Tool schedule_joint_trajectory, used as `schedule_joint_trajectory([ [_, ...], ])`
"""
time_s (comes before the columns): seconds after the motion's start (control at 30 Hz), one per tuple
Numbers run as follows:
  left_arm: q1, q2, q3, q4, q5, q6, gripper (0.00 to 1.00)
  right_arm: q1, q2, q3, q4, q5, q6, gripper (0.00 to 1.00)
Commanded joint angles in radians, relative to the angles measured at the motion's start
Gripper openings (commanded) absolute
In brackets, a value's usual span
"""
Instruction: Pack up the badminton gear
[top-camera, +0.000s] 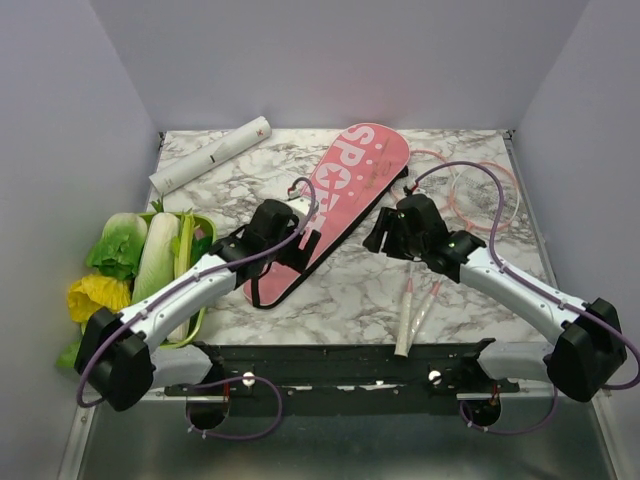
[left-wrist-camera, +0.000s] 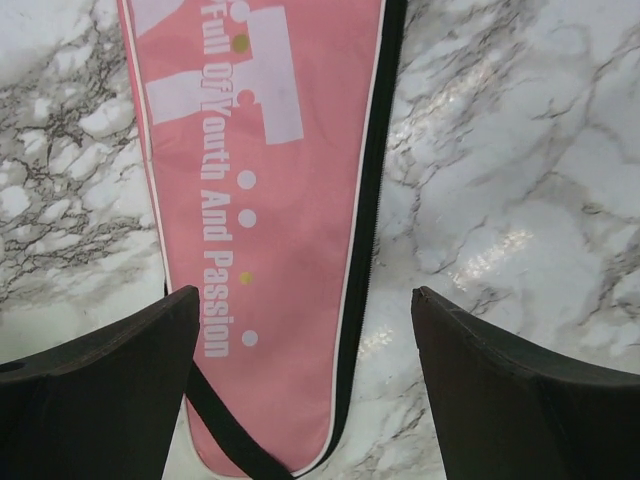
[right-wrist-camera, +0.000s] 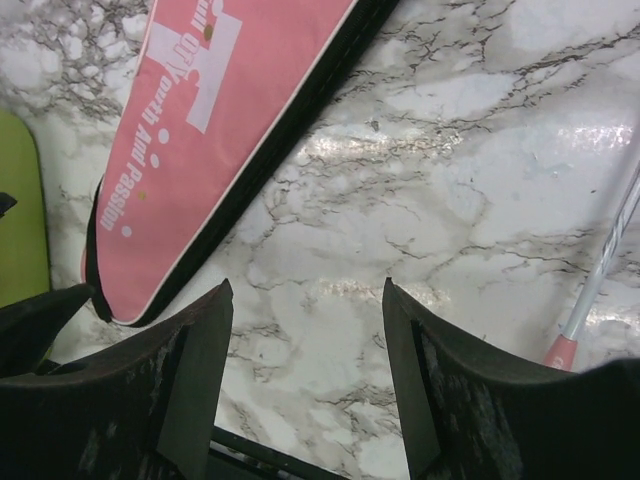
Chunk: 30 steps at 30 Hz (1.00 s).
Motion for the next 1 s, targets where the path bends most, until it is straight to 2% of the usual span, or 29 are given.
schedule_joint_trajectory([
  [0.0, -0.023, 0.128, 0.026, -0.044, -0.101, 0.083, 0.91, -0.002, -0.022, -0.003, -0.083, 0.029, -0.071, 0.70],
  [0.37, -0.111, 0.336, 0.058, -0.015, -0.267, 0.142, 0.86, -0.002, -0.068, -0.049, -0.061, -0.014, -0.088, 0.70],
  [0.97, -0.136, 0.474, 0.087, -0.010, -0.227, 0.143, 0.73, -0.002, -0.077, -0.078, -0.035, -0.037, -0.087, 0.70],
])
